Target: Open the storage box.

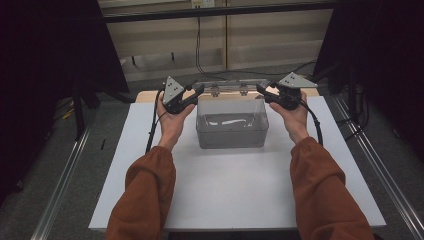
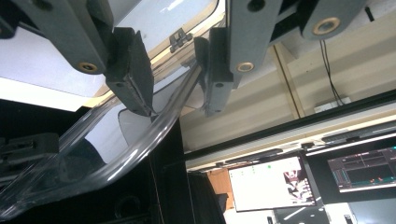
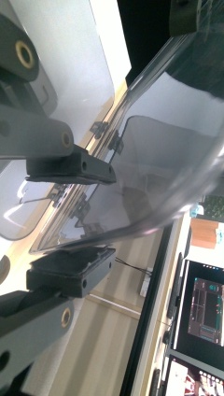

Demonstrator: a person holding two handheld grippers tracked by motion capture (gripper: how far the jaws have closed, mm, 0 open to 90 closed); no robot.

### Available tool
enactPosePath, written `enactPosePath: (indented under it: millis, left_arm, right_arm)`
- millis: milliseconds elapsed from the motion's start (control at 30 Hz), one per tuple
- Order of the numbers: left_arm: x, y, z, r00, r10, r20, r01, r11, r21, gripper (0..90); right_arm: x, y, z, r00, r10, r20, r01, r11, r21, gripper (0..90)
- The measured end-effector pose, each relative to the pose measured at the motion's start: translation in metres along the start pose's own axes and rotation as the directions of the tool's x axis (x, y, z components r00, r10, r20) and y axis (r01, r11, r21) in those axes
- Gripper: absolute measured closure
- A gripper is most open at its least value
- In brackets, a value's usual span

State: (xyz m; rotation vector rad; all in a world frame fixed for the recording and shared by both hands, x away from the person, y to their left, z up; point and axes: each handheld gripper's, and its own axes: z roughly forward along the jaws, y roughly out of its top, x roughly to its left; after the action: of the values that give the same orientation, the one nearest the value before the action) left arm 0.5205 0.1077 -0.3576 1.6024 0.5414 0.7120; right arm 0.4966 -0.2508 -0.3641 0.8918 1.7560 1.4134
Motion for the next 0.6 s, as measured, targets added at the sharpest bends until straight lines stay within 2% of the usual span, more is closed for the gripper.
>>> enactPosePath:
  millis: [133, 233, 500, 600]
  left_arm:
    - [0.003, -0.001, 0.002, 0.9999, 0.013, -0.009, -0.013, 0.9998, 0.017, 66.3]
    - [0.005, -0.004, 0.004, 0.9999, 0.003, -0.014, -0.002, 0.9996, 0.03, 68.1]
    - [0.008, -0.01, 0.01, 0.9998, -0.008, -0.021, 0.008, 0.9996, 0.028, 68.7]
    - [0.01, -0.009, 0.011, 0.9997, 0.004, -0.023, -0.004, 0.9994, 0.035, 69.5]
  right_arm:
    - [-0.001, -0.001, 0.003, 1.0, 0.006, 0.001, -0.006, 1.0, 0.007, 57.1]
    - [-0.002, -0.004, 0.007, 1.0, 0.004, 0.001, -0.004, 1.0, 0.016, 57.1]
    - [-0.006, -0.01, 0.013, 0.9998, 0.017, 0.009, -0.017, 1.0, 0.023, 56.9]
    - [-0.008, -0.009, 0.015, 0.9995, 0.028, 0.014, -0.028, 0.999, 0.018, 56.6]
